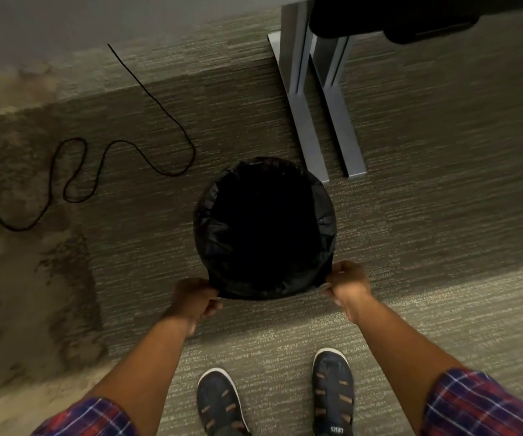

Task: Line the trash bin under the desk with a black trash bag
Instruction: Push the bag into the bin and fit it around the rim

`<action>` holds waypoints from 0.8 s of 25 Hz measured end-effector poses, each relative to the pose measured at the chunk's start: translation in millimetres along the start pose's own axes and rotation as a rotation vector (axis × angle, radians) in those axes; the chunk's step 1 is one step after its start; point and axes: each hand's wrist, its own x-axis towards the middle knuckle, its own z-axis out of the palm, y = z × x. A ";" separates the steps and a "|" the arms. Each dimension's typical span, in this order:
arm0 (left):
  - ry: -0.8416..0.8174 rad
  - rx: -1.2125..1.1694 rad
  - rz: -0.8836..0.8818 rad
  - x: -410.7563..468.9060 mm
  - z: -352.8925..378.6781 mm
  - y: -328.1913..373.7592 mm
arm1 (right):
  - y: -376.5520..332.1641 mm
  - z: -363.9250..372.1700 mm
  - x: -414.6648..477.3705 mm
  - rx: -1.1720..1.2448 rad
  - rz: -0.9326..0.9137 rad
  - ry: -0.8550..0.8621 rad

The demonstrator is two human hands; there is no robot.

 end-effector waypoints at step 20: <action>0.177 -0.291 0.279 -18.6 23.0 48.2 | -41.5 8.5 -25.4 -0.027 -0.308 0.233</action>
